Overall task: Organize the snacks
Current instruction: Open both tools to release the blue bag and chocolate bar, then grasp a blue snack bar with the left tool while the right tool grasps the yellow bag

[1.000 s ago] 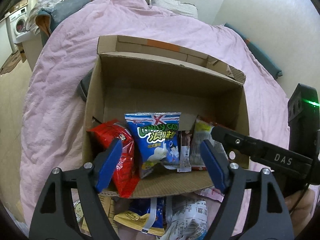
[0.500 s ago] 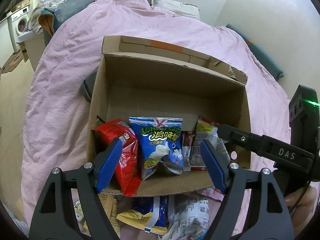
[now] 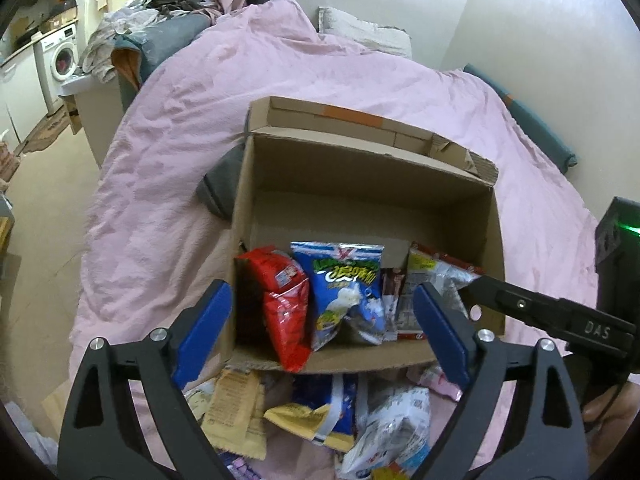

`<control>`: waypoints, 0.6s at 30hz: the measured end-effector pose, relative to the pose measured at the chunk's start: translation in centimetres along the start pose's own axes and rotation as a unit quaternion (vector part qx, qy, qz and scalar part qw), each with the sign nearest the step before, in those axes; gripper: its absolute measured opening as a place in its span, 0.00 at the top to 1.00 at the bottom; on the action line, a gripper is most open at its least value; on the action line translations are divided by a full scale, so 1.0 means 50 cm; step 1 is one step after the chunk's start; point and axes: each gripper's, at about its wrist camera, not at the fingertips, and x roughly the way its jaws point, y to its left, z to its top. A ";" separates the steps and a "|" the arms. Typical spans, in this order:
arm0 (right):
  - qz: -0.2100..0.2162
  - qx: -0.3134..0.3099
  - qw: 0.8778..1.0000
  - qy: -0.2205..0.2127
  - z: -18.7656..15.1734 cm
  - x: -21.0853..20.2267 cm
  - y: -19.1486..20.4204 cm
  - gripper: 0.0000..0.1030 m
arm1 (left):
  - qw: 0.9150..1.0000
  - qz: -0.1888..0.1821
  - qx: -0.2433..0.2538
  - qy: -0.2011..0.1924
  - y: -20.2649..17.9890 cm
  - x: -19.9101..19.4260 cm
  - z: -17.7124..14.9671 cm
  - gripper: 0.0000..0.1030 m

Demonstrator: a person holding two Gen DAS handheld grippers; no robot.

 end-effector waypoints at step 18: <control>-0.012 0.001 1.000 0.013 -0.114 -0.055 0.010 0.12 | 0.991 0.055 -0.077 0.094 0.123 -0.042 -0.122 0.13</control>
